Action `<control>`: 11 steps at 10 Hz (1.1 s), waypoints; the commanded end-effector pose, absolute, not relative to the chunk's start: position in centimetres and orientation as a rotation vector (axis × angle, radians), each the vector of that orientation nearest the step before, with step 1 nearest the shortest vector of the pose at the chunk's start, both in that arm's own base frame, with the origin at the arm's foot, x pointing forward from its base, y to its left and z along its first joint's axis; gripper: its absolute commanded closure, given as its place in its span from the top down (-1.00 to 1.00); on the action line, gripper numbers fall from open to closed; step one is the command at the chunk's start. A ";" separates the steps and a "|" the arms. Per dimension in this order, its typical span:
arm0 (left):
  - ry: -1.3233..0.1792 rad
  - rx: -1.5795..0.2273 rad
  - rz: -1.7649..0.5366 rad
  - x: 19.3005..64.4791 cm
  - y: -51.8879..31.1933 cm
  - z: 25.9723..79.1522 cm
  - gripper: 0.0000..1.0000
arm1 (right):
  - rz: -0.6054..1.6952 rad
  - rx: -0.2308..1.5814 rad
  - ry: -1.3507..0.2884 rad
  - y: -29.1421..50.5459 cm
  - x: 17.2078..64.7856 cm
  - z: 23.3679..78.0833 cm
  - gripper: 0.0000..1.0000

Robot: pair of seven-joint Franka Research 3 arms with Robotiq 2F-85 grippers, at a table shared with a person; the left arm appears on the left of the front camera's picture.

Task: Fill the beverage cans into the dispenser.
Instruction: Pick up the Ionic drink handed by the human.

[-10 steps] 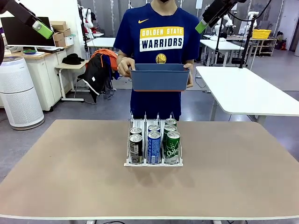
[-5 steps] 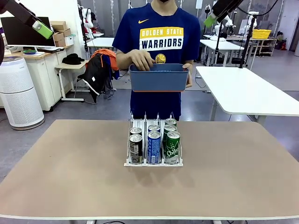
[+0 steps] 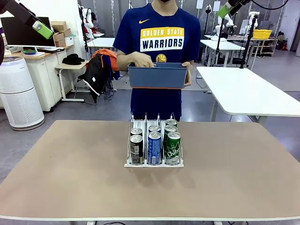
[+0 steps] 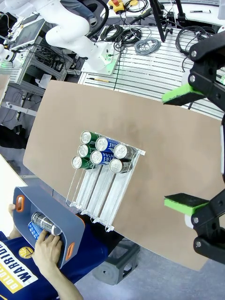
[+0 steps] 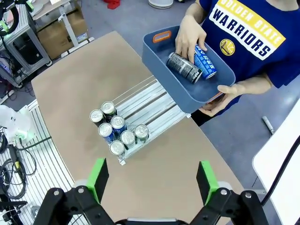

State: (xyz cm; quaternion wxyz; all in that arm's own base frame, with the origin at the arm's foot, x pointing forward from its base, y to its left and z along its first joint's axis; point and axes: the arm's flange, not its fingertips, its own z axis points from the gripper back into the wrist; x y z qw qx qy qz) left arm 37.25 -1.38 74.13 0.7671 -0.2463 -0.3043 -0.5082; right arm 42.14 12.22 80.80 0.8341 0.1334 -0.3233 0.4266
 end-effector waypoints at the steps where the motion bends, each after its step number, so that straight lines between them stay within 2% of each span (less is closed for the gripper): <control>1: -0.662 -0.536 -1.102 37.2 -1.3 74.1 1.00 | 0.920 0.308 -0.685 11.6 42.3 80.8 1.00; 11: -0.662 -0.536 -1.102 37.2 -1.3 74.1 1.00 | 0.900 0.281 -0.685 12.0 42.3 80.8 1.00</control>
